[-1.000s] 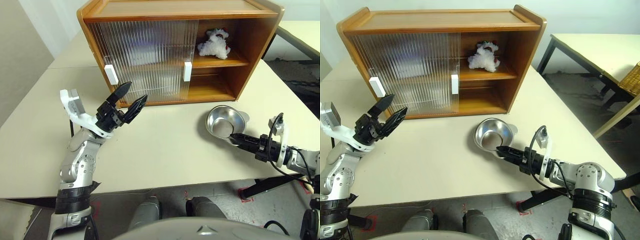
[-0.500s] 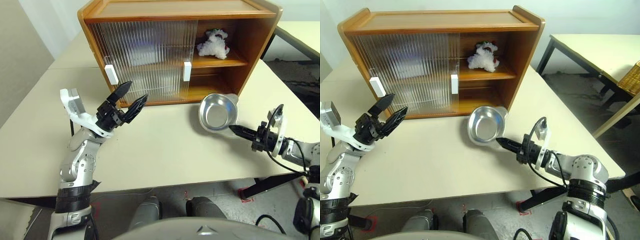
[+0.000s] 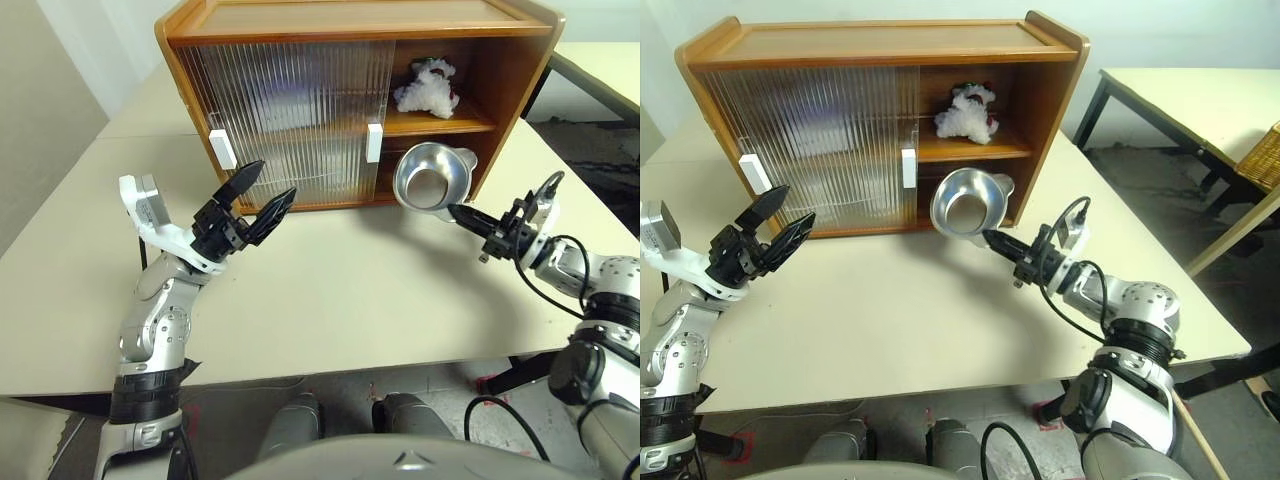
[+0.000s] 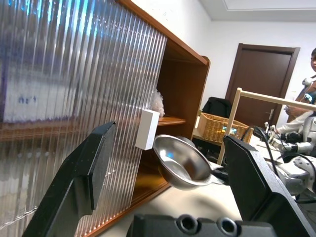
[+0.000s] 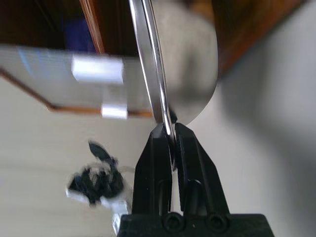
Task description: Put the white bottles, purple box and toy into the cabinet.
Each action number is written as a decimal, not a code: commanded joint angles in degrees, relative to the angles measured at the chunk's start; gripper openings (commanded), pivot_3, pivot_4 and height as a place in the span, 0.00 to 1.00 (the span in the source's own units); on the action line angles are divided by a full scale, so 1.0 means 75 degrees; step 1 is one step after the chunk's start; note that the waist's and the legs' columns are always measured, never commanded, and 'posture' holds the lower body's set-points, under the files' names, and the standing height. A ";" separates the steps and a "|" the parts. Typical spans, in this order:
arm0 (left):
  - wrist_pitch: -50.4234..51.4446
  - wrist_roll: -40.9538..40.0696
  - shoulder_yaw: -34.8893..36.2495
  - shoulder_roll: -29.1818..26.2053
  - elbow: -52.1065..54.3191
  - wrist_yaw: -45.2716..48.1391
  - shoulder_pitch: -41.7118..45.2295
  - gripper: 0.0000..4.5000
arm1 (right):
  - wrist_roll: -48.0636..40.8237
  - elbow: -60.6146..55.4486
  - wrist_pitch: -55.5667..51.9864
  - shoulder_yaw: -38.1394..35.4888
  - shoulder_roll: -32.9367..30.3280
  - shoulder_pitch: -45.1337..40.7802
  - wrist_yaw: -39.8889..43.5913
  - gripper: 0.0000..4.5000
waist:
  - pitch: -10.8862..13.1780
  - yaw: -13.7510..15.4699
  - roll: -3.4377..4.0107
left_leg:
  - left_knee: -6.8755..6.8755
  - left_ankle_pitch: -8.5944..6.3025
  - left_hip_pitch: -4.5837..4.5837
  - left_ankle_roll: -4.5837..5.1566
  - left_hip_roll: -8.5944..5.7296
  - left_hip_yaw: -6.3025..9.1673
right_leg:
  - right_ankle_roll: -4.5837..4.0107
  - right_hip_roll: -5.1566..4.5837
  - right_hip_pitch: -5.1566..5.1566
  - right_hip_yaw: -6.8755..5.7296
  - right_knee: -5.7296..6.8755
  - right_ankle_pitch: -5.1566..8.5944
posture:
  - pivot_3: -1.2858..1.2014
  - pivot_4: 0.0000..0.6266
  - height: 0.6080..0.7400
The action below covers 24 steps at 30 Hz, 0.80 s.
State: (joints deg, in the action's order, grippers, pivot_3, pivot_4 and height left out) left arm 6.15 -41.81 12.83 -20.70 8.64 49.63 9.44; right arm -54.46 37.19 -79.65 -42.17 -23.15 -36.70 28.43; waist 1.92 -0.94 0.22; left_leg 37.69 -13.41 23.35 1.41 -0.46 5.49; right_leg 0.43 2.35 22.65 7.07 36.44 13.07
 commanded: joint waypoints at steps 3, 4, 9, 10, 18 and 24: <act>0.0003 0.0116 0.0030 -0.0098 0.0050 -0.0011 -0.0074 1.00 | 0.0016 0.0926 0.1059 -0.0312 0.0542 -0.0688 -0.0759 0.00 | -0.0002 -0.0003 0.0008 | 0.0000 0.0002 -0.0001 0.0004 0.0003 -0.0001 | 0.0003 0.0002 0.0005 0.0000 0.0004 -0.0004 | 0.52 0.05 1.00; 0.0008 0.0111 0.0038 -0.0104 0.0063 -0.0022 -0.0081 1.00 | 0.0027 0.1046 0.1202 -0.0336 0.0596 -0.0755 -0.0875 0.00 | -0.0003 -0.0002 0.0008 | -0.0001 0.0003 -0.0001 0.0005 0.0004 -0.0001 | -0.0003 0.0002 0.0007 -0.0002 0.0007 -0.0007 | 0.52 0.05 1.00; 0.0046 0.0059 0.0104 -0.0149 0.0164 -0.0122 -0.0116 1.00 | 0.0096 0.1697 0.2140 -0.0390 0.0846 -0.1080 -0.1336 0.00 | -0.0003 0.0027 0.0009 | 0.0000 0.0003 0.0001 0.0005 0.0005 -0.0001 | -0.0018 0.0002 0.0008 -0.0003 0.0011 -0.0009 | 0.52 0.05 1.00; 0.0054 0.0054 0.0108 -0.0163 0.0185 -0.0131 -0.0123 1.00 | 0.0085 0.1828 0.2321 -0.0415 0.0871 -0.1141 -0.1404 0.00 | -0.0003 0.0028 0.0009 | 0.0000 0.0003 0.0003 0.0005 0.0005 -0.0001 | -0.0018 0.0002 0.0010 -0.0003 0.0011 -0.0009 | 0.52 0.05 1.00; 0.0079 0.0022 0.0142 -0.0236 0.0275 -0.0177 -0.0190 1.00 | 0.0087 0.2850 0.3980 -0.0515 0.1026 -0.1688 -0.1791 0.00 | -0.0002 0.0054 0.0011 | -0.0002 0.0002 0.0009 0.0003 0.0008 -0.0001 | -0.0021 0.0002 0.0021 -0.0004 0.0016 -0.0011 | 0.53 0.06 1.00; 0.0126 0.0012 0.0156 -0.0268 0.0316 -0.0195 -0.0186 1.00 | 0.0053 0.3379 0.4910 -0.0590 0.1192 -0.2089 -0.1959 0.00 | -0.0002 0.0056 0.0013 | -0.0003 0.0001 0.0009 0.0001 0.0010 -0.0002 | -0.0025 0.0002 0.0025 -0.0005 0.0022 -0.0013 | 0.53 0.06 1.00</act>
State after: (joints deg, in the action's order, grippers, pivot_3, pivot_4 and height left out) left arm 6.46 -41.96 13.74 -22.10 10.17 48.20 8.47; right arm -53.87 61.36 -45.02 -45.69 -14.66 -50.77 14.65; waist 1.91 -0.52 0.31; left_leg 37.66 -13.41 23.43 1.42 -0.38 5.48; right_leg 0.23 2.36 22.86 7.04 36.61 12.97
